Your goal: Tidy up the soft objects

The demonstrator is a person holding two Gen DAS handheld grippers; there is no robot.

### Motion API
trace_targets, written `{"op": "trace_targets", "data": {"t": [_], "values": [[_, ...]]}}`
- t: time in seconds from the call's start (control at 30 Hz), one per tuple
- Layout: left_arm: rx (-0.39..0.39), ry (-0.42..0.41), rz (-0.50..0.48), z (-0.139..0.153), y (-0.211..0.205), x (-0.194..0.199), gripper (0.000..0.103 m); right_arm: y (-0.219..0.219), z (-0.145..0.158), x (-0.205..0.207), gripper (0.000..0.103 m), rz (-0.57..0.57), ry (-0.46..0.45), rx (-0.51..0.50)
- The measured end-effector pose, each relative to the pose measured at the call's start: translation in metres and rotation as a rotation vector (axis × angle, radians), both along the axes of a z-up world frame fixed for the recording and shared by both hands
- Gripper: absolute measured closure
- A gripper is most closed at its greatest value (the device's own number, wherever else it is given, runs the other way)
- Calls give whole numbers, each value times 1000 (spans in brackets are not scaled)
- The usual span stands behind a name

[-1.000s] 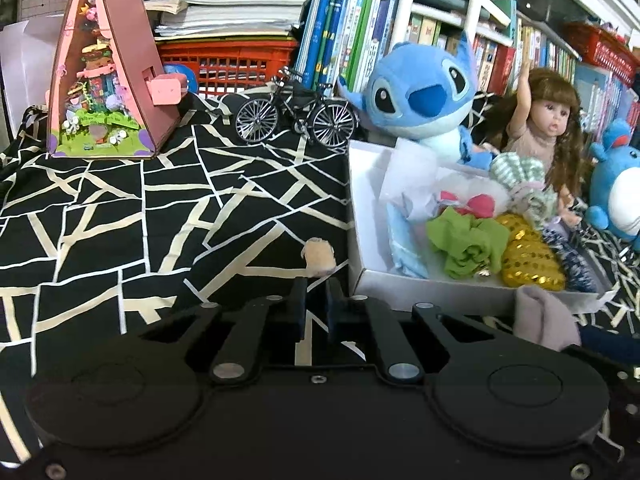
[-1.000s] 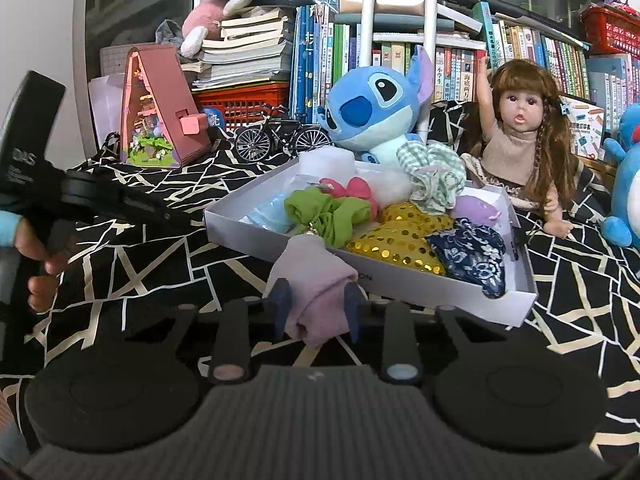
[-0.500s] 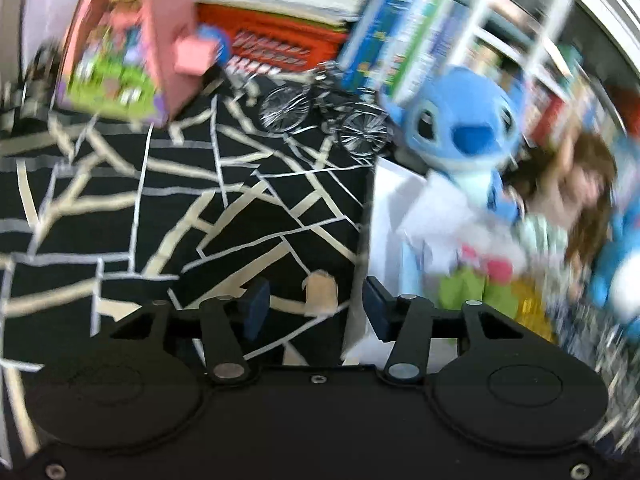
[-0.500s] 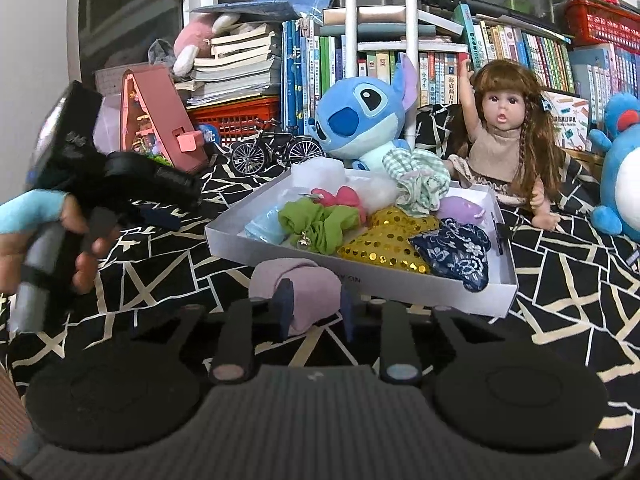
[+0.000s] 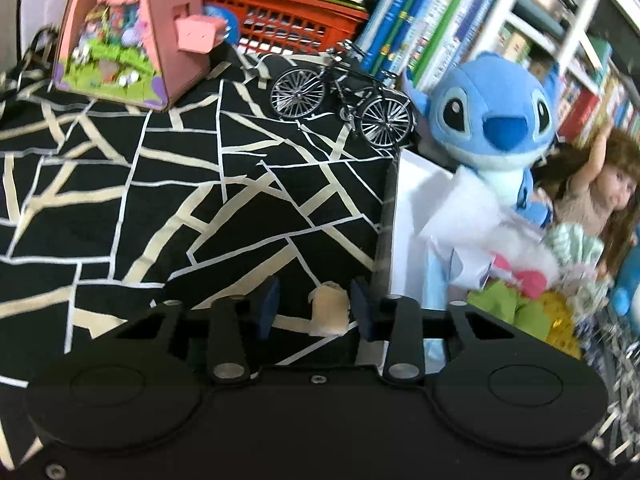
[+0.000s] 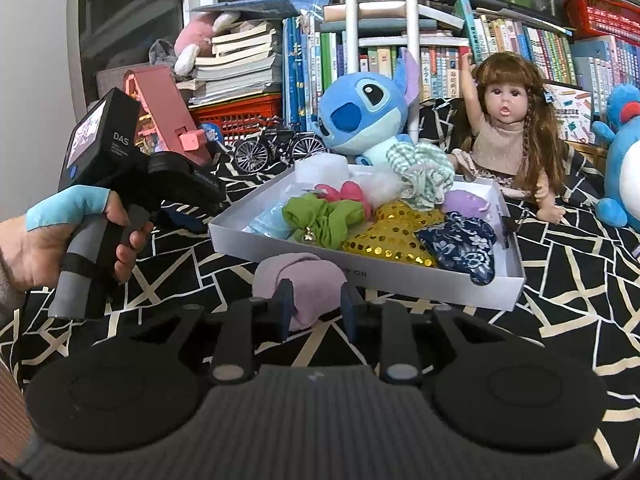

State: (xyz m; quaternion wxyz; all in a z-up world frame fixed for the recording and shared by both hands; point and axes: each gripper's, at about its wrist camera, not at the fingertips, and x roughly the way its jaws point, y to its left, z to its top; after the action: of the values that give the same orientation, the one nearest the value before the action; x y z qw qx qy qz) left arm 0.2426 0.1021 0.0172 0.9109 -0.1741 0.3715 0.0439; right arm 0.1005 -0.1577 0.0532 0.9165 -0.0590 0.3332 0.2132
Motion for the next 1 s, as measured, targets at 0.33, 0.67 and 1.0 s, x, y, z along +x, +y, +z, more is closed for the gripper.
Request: {"op": "trace_targets", "data": {"t": [0.33, 0.67, 1.0], "values": [[68, -17, -48, 1, -11, -11, 87, 23, -12, 12, 31, 29, 11, -30], [75, -22, -71, 3, -9, -27, 87, 28, -26, 22, 25, 7, 48, -66], [72, -23, -89, 6, -8, -45, 87, 34, -32, 27, 25, 15, 59, -70]]}}
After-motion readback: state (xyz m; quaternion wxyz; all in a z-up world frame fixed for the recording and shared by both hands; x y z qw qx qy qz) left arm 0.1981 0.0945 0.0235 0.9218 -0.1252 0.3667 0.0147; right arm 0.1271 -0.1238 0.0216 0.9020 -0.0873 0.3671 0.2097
